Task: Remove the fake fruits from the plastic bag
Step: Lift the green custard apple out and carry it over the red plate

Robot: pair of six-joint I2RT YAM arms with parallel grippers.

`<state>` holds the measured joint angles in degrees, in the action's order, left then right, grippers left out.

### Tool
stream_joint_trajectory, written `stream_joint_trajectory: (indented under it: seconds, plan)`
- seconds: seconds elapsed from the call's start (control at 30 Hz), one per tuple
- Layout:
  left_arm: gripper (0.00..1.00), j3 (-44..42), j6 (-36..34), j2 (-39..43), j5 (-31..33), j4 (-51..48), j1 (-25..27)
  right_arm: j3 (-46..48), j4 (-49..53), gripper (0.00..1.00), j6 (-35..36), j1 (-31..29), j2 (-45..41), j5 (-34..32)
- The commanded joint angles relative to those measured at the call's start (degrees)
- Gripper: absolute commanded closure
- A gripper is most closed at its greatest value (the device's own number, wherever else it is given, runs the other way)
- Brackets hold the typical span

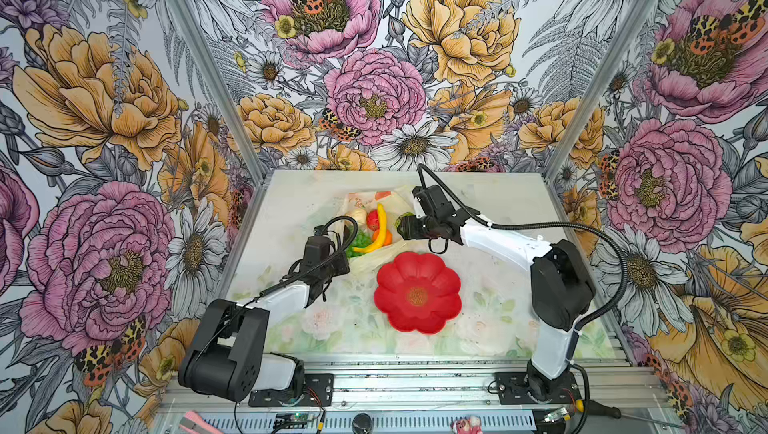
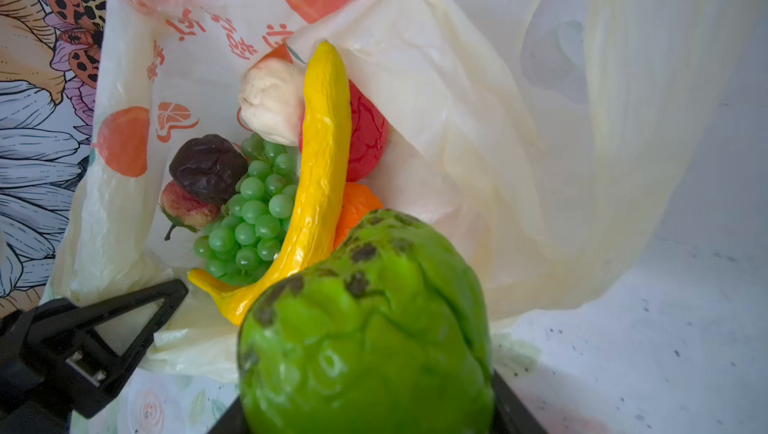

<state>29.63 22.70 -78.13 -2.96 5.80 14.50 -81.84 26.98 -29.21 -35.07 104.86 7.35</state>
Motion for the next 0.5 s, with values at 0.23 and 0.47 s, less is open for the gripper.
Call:
stream_joint_trajectory:
  seconds: [0.23,0.47]
  plan:
    - [0.85,0.8,-5.8,3.0,1.4,1.4,-0.1,9.2,11.6,0.4,3.4,-0.3,-13.5,-3.4]
    - [0.85,1.2,-5.6,1.7,0.5,1.6,-0.2,8.9,23.9,0.42,6.2,-3.7,-13.5,-6.6]
